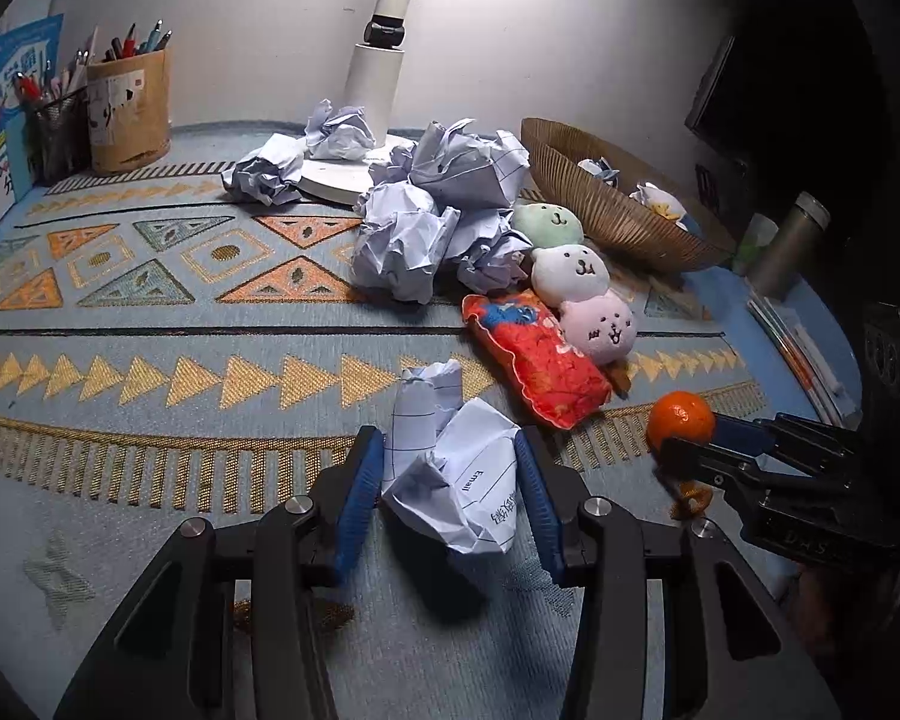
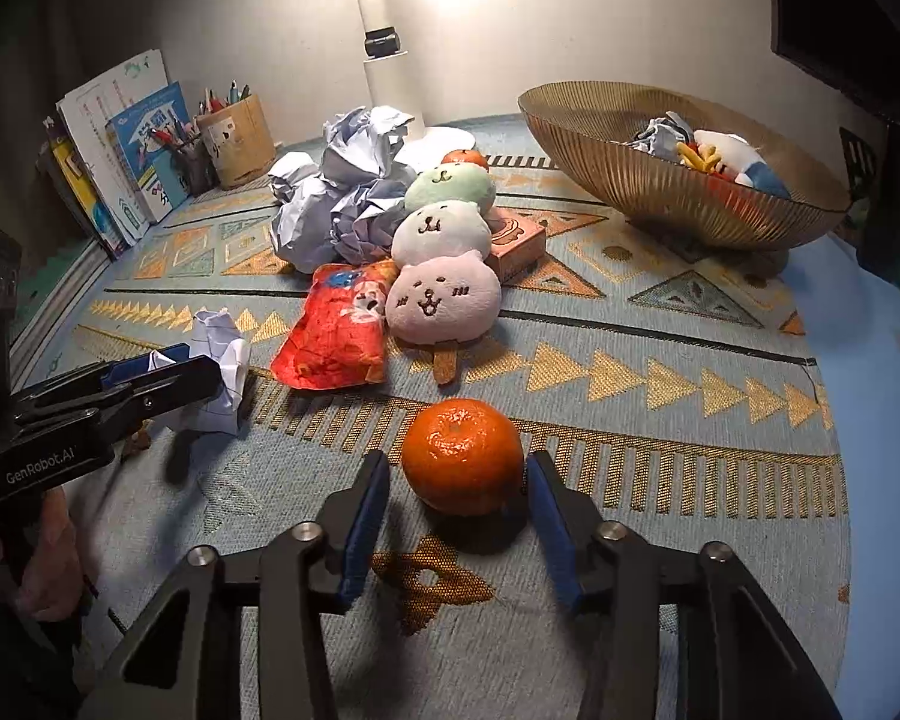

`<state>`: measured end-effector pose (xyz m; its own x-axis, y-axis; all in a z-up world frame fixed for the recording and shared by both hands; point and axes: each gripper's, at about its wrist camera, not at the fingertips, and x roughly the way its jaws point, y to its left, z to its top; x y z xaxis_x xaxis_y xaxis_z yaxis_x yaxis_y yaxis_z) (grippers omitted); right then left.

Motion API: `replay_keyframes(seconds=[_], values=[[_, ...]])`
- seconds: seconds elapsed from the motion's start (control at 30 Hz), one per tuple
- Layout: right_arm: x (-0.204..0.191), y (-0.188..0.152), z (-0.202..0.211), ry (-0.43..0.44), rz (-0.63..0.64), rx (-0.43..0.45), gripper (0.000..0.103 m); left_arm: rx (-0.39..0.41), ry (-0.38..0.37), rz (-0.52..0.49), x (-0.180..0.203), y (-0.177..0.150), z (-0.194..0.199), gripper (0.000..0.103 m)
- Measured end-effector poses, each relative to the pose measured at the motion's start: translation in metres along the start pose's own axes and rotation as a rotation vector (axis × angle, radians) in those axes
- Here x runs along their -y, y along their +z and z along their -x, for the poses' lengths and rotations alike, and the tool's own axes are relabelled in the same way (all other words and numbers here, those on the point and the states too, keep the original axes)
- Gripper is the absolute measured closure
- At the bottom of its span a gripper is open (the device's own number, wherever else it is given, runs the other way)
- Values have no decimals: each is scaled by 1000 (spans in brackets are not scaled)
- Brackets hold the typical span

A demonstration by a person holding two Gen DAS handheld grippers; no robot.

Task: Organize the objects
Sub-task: 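Carry the paper ball and orange over the brown woven bowl, then open both tools to drop the paper ball and orange into the bowl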

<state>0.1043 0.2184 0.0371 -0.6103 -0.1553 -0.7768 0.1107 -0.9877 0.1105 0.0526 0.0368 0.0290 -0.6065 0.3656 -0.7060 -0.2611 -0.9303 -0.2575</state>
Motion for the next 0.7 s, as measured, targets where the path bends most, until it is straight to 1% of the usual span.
replay_keyframes(seconds=[0.07, 0.17, 0.23, 0.33, 0.43, 0.5, 0.57, 0.67, 0.7], values=[[4, 1, 5, 15, -10, 17, 64, 4, -3, -7, 4, 3, 3, 61], [15, 10, 19, 33, -39, 48, 64, 32, -77, -24, 19, 24, 13, 61], [27, 25, 31, 22, -58, 87, 64, 63, -103, -66, 38, 51, 17, 61], [53, 59, 51, -12, -113, 170, 64, 108, -150, -106, 67, 101, 14, 61], [89, 95, 61, -82, -226, 229, 64, 142, -173, -121, 95, 148, -2, 61], [114, 116, 60, -109, -299, 256, 64, 129, -205, -110, 108, 173, -22, 61], [135, 137, 54, -107, -346, 266, 64, 112, -229, -86, 116, 193, -44, 61], [153, 165, 38, -75, -391, 251, 64, 76, -224, -46, 122, 212, -79, 58], [157, 172, 33, -65, -398, 248, 64, 61, -214, -35, 122, 216, -90, 55]])
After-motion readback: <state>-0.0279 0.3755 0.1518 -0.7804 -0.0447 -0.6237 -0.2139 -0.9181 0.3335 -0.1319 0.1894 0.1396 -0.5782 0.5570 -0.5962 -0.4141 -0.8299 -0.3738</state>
